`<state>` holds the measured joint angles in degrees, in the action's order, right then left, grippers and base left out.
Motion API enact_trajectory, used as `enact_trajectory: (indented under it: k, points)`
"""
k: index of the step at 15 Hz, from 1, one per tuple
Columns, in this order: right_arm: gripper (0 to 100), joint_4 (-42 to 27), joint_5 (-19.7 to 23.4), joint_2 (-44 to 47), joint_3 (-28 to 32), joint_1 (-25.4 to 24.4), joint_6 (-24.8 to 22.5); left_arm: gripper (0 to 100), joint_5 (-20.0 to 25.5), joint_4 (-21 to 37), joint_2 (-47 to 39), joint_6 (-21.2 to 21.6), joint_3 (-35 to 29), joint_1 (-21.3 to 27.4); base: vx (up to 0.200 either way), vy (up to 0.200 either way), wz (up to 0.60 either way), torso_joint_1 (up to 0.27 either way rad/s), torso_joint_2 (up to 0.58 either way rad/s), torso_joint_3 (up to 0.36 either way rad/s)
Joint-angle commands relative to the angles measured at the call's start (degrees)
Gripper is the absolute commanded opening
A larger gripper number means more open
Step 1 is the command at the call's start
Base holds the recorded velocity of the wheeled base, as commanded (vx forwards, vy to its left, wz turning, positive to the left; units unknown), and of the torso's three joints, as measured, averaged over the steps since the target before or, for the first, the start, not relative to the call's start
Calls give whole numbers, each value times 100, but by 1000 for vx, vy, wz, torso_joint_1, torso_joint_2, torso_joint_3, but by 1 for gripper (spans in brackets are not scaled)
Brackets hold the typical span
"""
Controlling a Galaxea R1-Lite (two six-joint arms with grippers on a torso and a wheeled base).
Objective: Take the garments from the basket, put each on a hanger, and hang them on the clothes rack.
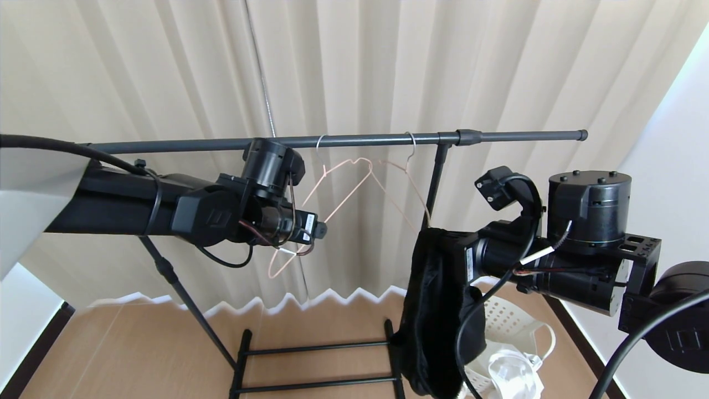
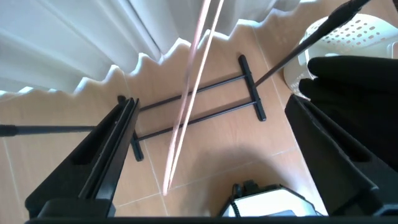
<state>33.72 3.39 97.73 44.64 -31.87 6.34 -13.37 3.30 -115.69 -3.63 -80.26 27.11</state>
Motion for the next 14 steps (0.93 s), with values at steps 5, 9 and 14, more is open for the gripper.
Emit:
enact_trajectory:
  k: [5,9,14]
  points:
    - [0,3,4,18,-8,-4,-1,100,239,-585,-542,267,-130,-215,0,0,0,0,0,0]
    - [0,12,4,35,-8,-4,-1,100,239,-814,-736,346,-130,-241,0,0,0,0,0,0]
    - [0,21,4,35,-8,5,-1,100,239,-831,-841,337,-332,-241,0,0,0,0,0,0]
